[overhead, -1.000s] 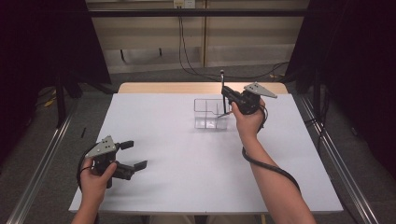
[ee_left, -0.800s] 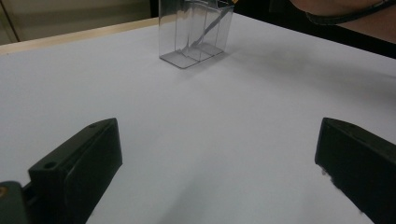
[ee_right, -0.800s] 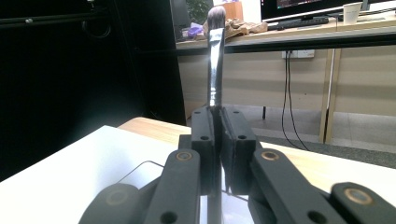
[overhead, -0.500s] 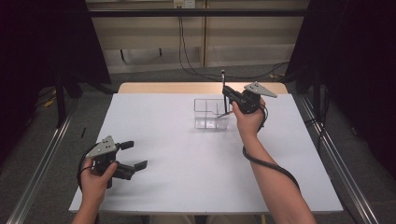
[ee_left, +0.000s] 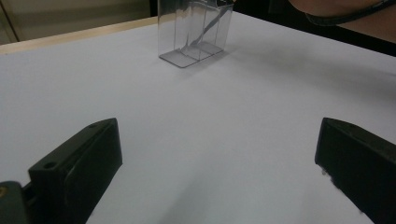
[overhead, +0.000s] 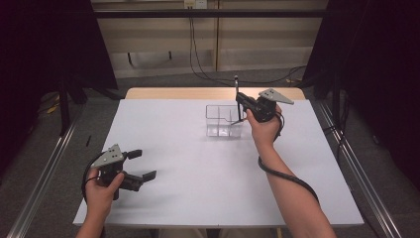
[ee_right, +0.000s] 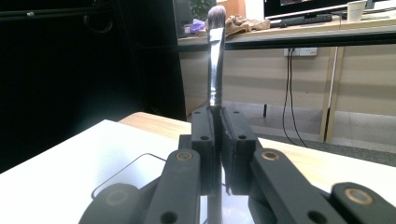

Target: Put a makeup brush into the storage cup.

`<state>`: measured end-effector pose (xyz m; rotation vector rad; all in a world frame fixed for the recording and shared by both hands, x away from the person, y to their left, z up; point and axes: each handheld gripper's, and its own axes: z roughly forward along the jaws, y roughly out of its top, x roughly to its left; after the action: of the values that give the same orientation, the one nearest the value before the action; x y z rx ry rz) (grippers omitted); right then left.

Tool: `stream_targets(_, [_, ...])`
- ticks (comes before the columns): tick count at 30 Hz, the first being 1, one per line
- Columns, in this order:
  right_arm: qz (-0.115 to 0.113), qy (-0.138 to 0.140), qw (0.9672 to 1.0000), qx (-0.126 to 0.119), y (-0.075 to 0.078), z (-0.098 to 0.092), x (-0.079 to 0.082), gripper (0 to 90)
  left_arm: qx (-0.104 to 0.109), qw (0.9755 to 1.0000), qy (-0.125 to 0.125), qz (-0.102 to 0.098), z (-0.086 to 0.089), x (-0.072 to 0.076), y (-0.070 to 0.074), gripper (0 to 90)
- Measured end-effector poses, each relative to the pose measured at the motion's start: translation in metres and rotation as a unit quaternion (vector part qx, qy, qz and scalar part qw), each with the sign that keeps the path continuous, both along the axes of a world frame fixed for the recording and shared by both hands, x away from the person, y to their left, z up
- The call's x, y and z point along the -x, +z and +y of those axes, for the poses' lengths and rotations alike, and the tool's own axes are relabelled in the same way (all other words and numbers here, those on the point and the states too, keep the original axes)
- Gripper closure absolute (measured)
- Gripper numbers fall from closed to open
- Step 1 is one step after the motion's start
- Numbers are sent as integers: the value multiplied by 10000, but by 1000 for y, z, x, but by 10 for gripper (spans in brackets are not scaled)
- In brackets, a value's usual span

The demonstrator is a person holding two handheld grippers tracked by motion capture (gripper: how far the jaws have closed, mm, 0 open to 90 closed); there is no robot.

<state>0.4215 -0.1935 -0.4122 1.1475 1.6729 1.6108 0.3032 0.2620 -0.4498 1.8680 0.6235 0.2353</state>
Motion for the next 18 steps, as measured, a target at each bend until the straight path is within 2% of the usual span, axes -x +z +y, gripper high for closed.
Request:
stream_targets(9, [16,12,10000,23,-1,0,1,847,11,10000,-7,5,0,0,0,6])
stream_targets(18, [12,51,10000,33,0,-4,11,847,-34,10000,-14,-13,-1,0,1,6])
